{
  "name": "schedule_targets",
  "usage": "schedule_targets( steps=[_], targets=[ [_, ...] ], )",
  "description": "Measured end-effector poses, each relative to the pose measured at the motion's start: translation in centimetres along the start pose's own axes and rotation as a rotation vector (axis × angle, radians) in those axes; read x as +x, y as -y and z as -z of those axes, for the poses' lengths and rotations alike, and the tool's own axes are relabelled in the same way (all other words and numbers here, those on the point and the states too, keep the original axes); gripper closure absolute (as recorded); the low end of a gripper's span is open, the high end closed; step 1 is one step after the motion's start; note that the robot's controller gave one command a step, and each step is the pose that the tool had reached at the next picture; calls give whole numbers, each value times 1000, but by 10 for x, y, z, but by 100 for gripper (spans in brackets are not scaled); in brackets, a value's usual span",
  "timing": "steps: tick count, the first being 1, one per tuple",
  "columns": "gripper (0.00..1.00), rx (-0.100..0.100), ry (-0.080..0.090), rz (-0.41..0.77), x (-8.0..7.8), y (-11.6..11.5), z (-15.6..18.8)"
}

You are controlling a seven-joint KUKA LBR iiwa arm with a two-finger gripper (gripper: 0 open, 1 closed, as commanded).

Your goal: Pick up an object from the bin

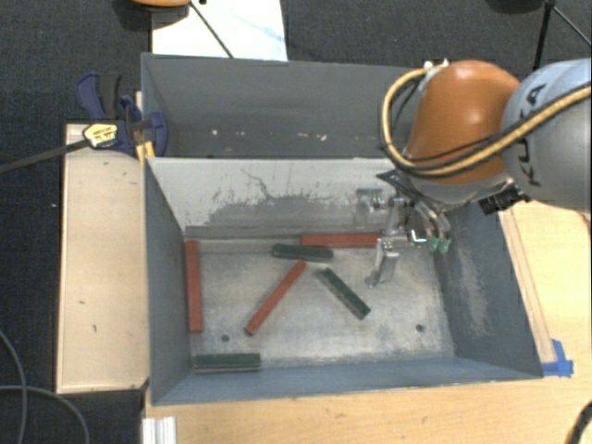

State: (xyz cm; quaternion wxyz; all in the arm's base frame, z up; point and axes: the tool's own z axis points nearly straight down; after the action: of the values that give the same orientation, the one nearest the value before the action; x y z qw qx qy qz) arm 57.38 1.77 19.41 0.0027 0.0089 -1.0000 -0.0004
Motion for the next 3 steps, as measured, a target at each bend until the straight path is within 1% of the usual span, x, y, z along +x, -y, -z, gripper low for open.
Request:
schedule_targets(
  steps=[1, 2, 3],
  targets=[
    [0, 0, 8, 0, -2, 0, 5],
    [0, -1, 11, -129, 5, 1, -61],
    [0, 0, 4, -158, 8, 2, -107]
  ],
)
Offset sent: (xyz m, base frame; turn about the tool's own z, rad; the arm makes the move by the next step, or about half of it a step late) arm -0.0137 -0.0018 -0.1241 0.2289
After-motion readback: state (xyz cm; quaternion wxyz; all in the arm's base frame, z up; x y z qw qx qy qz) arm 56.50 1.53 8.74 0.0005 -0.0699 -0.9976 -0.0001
